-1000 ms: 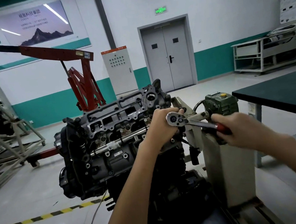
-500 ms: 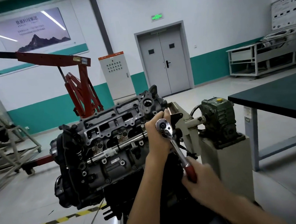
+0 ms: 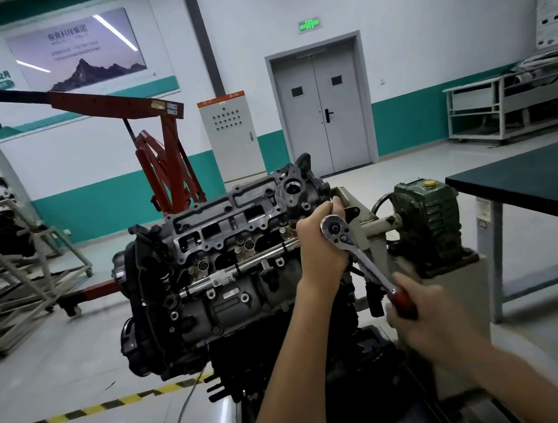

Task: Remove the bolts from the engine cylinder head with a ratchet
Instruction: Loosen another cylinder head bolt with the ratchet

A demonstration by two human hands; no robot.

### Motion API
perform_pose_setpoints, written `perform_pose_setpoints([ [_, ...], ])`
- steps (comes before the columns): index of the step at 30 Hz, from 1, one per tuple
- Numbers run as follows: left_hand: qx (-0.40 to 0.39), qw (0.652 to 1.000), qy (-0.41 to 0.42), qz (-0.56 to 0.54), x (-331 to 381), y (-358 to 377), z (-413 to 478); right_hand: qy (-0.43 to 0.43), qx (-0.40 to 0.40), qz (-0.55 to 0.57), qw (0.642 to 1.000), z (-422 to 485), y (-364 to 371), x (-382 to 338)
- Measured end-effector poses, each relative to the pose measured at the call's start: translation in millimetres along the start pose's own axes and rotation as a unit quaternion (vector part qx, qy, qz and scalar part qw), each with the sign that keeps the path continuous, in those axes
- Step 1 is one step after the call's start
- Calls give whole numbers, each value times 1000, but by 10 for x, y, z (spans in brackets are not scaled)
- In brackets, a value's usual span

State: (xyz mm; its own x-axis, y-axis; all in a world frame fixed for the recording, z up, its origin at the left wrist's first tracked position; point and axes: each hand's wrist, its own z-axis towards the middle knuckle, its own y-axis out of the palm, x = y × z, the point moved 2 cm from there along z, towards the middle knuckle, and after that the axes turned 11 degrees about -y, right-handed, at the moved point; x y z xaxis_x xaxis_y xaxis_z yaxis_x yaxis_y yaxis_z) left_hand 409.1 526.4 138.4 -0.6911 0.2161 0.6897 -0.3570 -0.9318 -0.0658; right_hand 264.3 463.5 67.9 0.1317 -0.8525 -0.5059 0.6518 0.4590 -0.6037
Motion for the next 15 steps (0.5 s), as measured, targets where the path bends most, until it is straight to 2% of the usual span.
perform_pose_setpoints([
  [3,34,998,-41,-20,-13,77,-12,67,36,159,984,-133,444,-302],
  [5,14,999,-46,-15,-24,26,-13,69,37,209,975,-121,535,-404],
  [7,-38,999,-34,5,-16,-74,5,36,12,140,989,-68,381,-323],
  [10,-128,989,-8,79,38,-192,73,-37,-80,-10,996,128,-121,-33],
  [12,-175,976,15,131,81,-207,128,-102,-125,-137,977,371,-503,114],
  [14,-196,968,31,152,86,-205,155,-155,-119,-242,950,593,-773,130],
  [15,-189,971,30,142,72,-205,146,-166,-117,-259,944,651,-813,127],
])
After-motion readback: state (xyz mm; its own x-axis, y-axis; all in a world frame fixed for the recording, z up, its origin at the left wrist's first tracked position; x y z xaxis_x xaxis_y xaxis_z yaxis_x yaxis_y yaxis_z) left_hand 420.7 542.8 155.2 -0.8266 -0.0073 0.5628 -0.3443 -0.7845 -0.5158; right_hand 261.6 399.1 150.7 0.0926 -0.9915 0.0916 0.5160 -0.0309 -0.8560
